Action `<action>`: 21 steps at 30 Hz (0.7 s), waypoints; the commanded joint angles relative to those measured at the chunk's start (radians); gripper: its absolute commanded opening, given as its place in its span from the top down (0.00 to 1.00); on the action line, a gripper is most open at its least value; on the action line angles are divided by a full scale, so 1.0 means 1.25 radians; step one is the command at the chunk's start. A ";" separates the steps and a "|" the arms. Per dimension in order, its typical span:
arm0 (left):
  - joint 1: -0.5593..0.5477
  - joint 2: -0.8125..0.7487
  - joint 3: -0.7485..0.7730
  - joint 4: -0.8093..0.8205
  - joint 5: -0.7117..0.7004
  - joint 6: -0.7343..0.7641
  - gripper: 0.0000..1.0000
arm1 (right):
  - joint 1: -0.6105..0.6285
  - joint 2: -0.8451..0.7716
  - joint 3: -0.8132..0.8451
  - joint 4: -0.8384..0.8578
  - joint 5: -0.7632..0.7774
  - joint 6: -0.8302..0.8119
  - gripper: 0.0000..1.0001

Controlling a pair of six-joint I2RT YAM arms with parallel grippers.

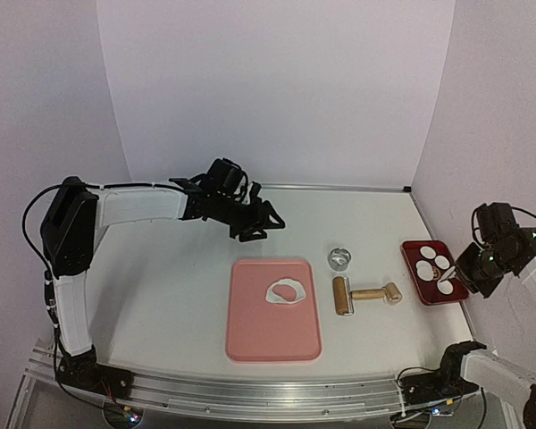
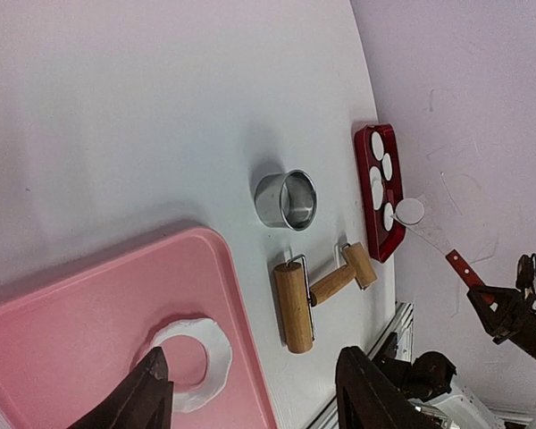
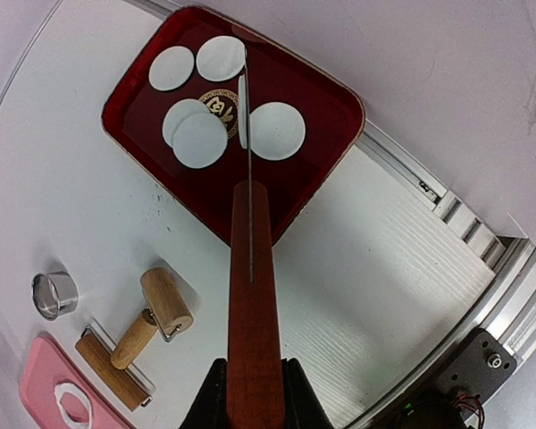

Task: Roll out the dumpling wrappers from the dough

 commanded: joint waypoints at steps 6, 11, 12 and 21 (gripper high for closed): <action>0.040 -0.076 -0.022 -0.028 -0.025 0.040 0.39 | -0.003 0.138 0.154 -0.107 0.049 -0.102 1.00; 0.065 -0.090 -0.037 -0.039 -0.032 0.061 0.37 | -0.003 0.206 0.195 -0.136 0.034 -0.145 1.00; 0.071 -0.093 -0.041 -0.041 -0.032 0.063 0.37 | -0.004 0.218 0.201 -0.138 0.033 -0.154 1.00; 0.112 -0.134 -0.080 -0.048 -0.052 0.083 0.34 | 0.001 0.315 0.299 -0.168 0.056 -0.232 1.00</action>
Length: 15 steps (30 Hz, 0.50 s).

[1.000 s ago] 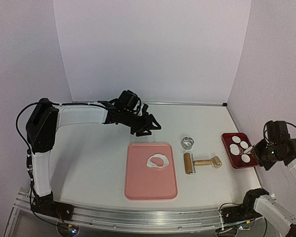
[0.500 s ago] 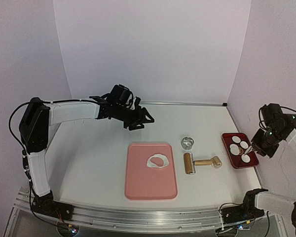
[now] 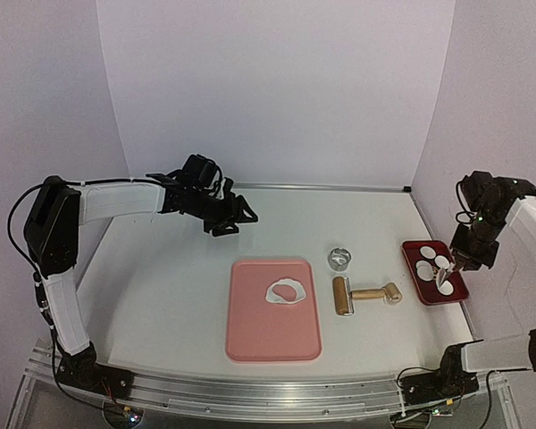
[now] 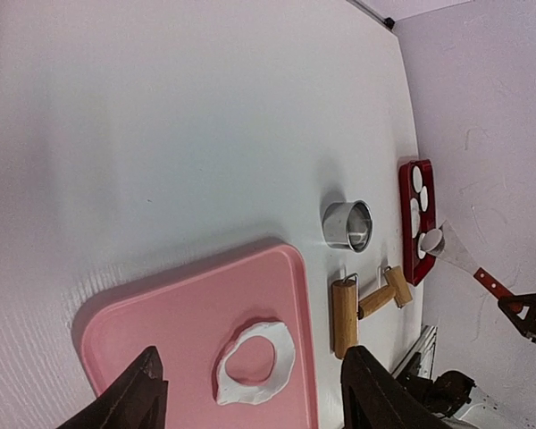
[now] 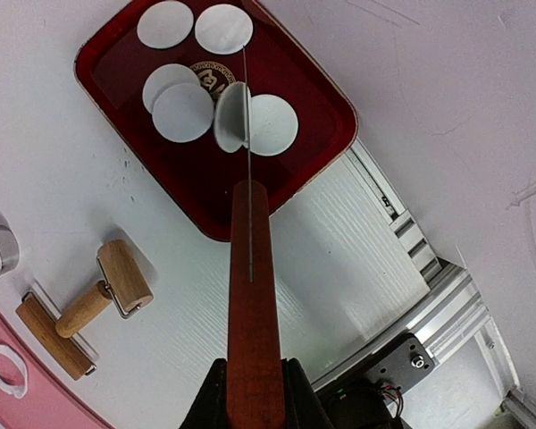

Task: Roll out the dumpling wrappers from the dough

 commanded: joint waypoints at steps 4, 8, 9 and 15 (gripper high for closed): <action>0.046 -0.092 -0.032 -0.003 -0.039 0.031 0.32 | 0.021 0.059 0.132 -0.064 0.064 -0.057 1.00; 0.075 -0.127 -0.065 -0.006 -0.060 0.041 0.30 | 0.050 0.082 0.204 -0.117 0.113 -0.042 1.00; 0.082 -0.137 -0.075 -0.008 -0.065 0.045 0.29 | 0.056 0.084 0.227 -0.126 0.118 -0.042 1.00; 0.144 -0.188 -0.155 0.013 -0.034 0.047 0.28 | 0.068 0.068 0.282 0.021 -0.137 -0.098 1.00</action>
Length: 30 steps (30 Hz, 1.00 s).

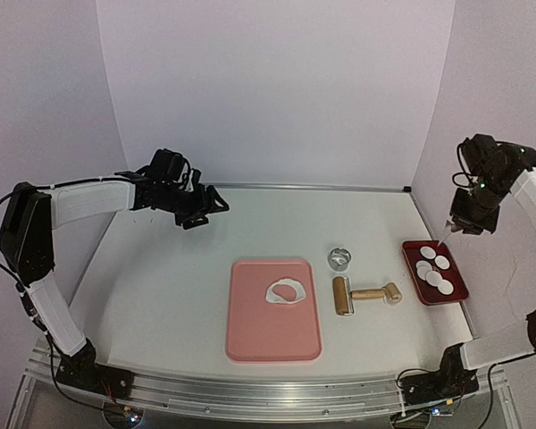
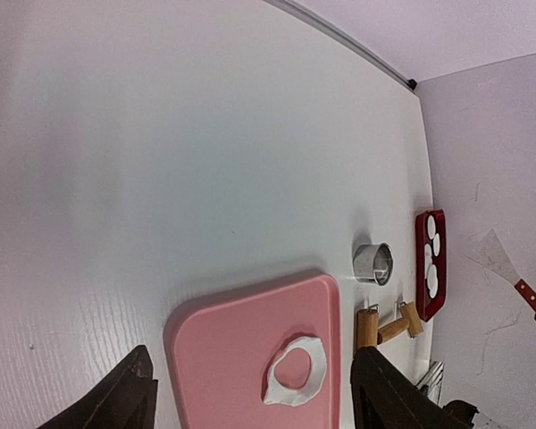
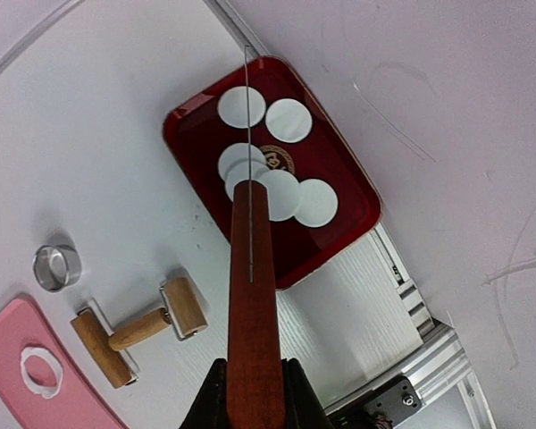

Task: Roll out the dumpling wrappers from the dough

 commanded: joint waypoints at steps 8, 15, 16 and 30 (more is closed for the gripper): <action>0.077 -0.138 -0.123 -0.003 -0.020 0.042 0.26 | 0.061 -0.024 -0.125 0.513 -0.510 0.137 1.00; 0.080 -0.221 -0.179 0.009 -0.094 0.039 0.22 | 0.147 0.141 -0.170 0.758 -0.554 0.206 1.00; 0.081 -0.228 -0.181 0.009 -0.105 0.038 0.21 | 0.148 0.153 -0.200 0.828 -0.567 0.233 1.00; 0.088 -0.275 -0.196 -0.017 -0.195 0.004 0.20 | 0.095 0.454 -0.159 0.982 -0.665 0.296 1.00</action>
